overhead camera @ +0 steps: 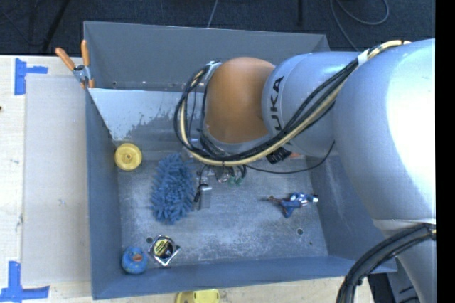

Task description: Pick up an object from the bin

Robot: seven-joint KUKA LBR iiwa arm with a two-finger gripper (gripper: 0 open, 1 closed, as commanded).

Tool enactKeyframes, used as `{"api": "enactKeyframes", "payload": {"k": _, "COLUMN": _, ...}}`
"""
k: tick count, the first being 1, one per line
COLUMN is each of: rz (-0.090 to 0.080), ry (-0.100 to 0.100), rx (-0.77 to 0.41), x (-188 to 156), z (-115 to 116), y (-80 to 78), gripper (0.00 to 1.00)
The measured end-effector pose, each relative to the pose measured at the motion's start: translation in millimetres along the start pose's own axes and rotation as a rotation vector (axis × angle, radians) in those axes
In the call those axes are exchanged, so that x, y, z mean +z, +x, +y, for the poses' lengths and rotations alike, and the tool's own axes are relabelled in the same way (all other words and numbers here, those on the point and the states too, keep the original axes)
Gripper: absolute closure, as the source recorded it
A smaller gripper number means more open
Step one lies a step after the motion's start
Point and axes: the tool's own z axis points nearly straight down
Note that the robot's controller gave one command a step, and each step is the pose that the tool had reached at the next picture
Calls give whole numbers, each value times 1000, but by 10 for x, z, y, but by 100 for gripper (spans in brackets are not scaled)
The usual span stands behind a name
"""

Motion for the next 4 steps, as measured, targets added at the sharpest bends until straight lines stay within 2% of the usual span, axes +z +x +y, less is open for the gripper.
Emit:
{"api": "enactKeyframes", "payload": {"k": 1, "rz": 7, "ry": 4, "rx": 398, "x": 110, "z": 207, "y": 136, "gripper": 100}}
{"api": "enactKeyframes", "payload": {"k": 2, "rz": 7, "ry": 4, "rx": 398, "x": 110, "z": 207, "y": 136, "gripper": 100}}
{"api": "enactKeyframes", "payload": {"k": 3, "rz": 10, "ry": 5, "rx": 399, "x": -494, "z": 250, "y": 270, "gripper": 100}}
{"api": "enactKeyframes", "payload": {"k": 4, "rz": -1, "ry": 1, "rx": 380, "x": -687, "z": 184, "y": 200, "gripper": 100}}
